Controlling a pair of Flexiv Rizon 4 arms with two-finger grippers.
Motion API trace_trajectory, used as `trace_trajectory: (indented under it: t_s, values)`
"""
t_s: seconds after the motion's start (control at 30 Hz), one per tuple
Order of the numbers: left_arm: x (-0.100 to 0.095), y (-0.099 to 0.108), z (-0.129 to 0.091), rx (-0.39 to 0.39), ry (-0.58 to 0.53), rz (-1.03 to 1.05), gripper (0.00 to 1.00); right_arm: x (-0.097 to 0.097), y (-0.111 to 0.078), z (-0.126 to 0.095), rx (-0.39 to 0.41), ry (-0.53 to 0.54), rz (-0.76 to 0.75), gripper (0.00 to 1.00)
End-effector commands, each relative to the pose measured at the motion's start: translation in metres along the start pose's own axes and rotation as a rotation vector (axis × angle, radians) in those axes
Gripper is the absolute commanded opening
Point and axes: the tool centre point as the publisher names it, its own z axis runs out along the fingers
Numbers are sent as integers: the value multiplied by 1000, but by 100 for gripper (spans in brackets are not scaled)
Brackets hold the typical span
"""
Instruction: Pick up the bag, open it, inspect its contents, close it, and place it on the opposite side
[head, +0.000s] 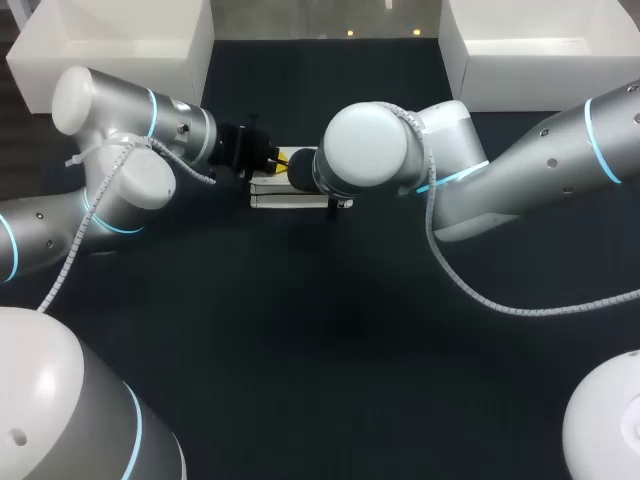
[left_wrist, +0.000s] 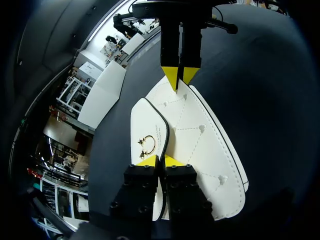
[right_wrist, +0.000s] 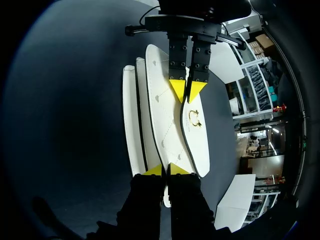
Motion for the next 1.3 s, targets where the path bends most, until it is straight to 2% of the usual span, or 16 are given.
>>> trace_trajectory:
  t_s: [0.03,0.07,0.1,0.17,0.23,0.3,0.53,0.8,0.93,1.07,1.3]
  values:
    - [0,3,6,32,-11,5,0,1,0,1,1,-4,1,0]
    - [0,2,5,34,-14,8,14,1,0,1,1,-4,1,0]
    - [-1,0,4,43,-18,11,23,1,0,1,1,-4,1,0]
    - [-1,-1,2,51,-21,11,25,1,0,1,1,-4,1,0]
    - [-2,-1,1,60,-26,11,22,1,0,1,1,-4,1,0]
    - [-2,-1,1,66,-29,10,0,1,0,1,1,-4,1,0]
    - [-5,6,3,71,-23,17,0,1,0,1,1,-4,1,0]
    - [-2,14,-5,108,-13,17,0,1,0,1,1,-4,1,0]
    - [-3,8,-1,125,-13,29,0,1,0,1,1,-4,1,0]
    - [-5,-3,13,121,-14,53,0,1,0,1,1,-4,1,0]
    - [-7,1,8,135,-13,72,0,1,0,1,1,-4,1,0]
